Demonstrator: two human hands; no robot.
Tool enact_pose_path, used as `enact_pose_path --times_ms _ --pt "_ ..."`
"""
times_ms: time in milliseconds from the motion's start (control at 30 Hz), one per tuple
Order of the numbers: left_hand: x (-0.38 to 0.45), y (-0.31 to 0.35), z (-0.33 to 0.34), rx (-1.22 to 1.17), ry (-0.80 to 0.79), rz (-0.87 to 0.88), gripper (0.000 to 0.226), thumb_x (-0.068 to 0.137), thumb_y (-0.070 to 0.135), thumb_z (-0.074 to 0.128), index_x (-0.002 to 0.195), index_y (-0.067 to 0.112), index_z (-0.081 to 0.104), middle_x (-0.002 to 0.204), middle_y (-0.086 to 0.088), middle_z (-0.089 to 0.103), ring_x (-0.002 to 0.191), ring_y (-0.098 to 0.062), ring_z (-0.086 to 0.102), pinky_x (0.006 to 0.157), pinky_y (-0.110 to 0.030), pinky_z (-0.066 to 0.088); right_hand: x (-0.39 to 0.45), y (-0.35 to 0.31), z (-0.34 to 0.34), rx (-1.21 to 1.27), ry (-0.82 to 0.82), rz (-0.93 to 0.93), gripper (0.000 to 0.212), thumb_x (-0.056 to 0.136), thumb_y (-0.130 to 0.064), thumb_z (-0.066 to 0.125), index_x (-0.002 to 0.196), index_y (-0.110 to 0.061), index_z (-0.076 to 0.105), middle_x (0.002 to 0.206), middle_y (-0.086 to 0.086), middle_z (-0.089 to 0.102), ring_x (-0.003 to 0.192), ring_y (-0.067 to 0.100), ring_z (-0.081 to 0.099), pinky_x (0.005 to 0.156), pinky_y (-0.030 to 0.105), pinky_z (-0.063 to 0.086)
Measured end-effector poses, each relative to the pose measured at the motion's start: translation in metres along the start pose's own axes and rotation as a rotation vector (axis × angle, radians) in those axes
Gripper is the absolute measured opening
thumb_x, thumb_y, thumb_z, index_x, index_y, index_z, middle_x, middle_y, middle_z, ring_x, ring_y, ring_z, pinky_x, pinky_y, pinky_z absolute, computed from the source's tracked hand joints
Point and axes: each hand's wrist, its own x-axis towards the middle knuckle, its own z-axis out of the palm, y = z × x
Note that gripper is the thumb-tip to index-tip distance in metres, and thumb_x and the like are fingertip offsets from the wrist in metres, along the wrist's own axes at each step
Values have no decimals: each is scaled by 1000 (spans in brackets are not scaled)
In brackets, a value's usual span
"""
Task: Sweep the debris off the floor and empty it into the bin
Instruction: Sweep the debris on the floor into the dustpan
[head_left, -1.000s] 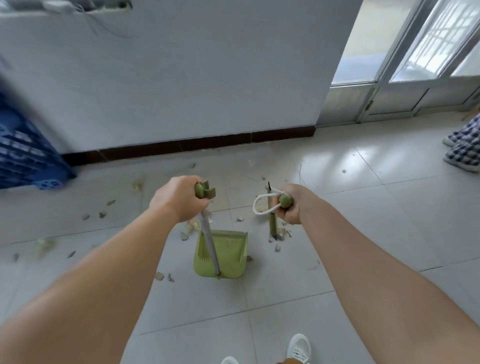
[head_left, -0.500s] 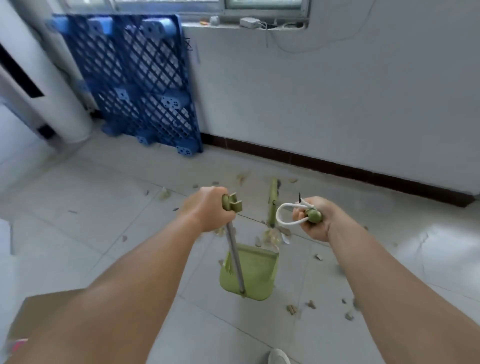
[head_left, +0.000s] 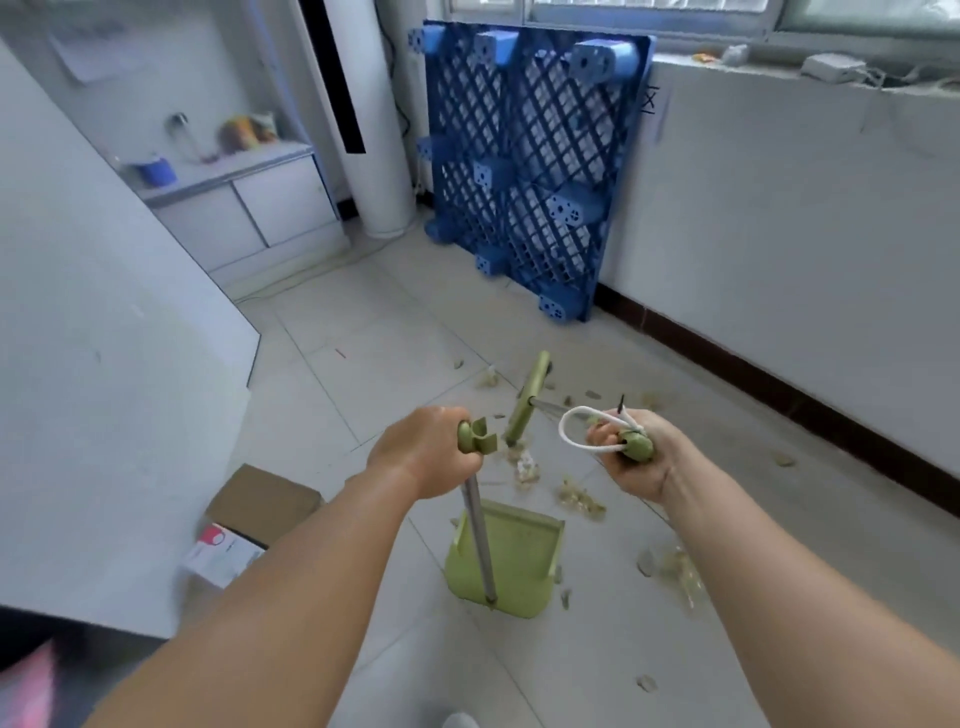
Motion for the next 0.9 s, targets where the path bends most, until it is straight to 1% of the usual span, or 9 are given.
enact_pose_path --times_ms 100,167,233,333,500,633,733,800,900 --pt "21 -33 -14 -16 16 -45 17 81 33 61 71 26 49 77 5 59 70 -22 58 56 -26 42 38 7 31 -308 96 58 24 100 -14 39 85 -1 53 61 8 55 32 10 53 32 16 45" --pt "30 -55 -24 -24 25 -87 20 81 33 62 69 28 46 75 7 57 68 -21 56 55 -25 39 60 11 57 -567 170 95 15 98 -11 42 92 1 50 53 9 54 29 11 47 29 14 38" --pt "40 -77 -32 -45 31 -137 21 79 33 63 67 29 46 73 9 56 69 -21 56 56 -25 40 83 11 85 -682 179 89 8 95 -7 45 95 0 48 60 12 52 28 11 44 29 13 33" --pt "52 -107 -45 -53 34 -208 19 78 36 63 69 29 48 73 10 58 71 -21 58 56 -26 41 119 15 121 -696 163 94 6 95 -5 48 91 -1 49 70 14 50 29 11 46 31 13 37" --pt "71 -141 -59 -30 37 -304 15 83 38 63 76 28 53 75 10 59 68 -16 56 51 -23 35 192 30 167 -642 60 227 11 95 -7 50 85 -2 53 54 9 50 28 9 43 29 14 37" --pt "93 -160 -61 5 28 -387 29 84 35 62 65 34 41 66 13 49 64 -11 49 47 -23 28 255 33 204 -601 4 282 13 97 -8 45 88 -1 51 46 9 52 28 9 45 32 13 43" --pt "105 -177 -56 -11 13 -436 23 81 33 63 67 29 46 62 9 50 68 -17 54 52 -24 35 293 29 219 -530 -18 321 20 99 -13 47 87 1 55 64 12 56 31 12 52 38 16 48" --pt "112 -189 -51 -33 12 -457 14 80 33 64 74 26 53 64 8 53 73 -20 58 57 -27 44 318 27 225 -640 -8 363 20 98 -15 51 86 -1 57 75 12 55 32 13 54 37 18 51" --pt "120 -198 -45 -52 16 -492 11 80 32 64 82 22 59 71 7 58 79 -22 60 61 -29 47 347 30 222 -1103 117 432 27 97 -19 51 79 1 54 68 12 53 26 13 51 32 17 46"
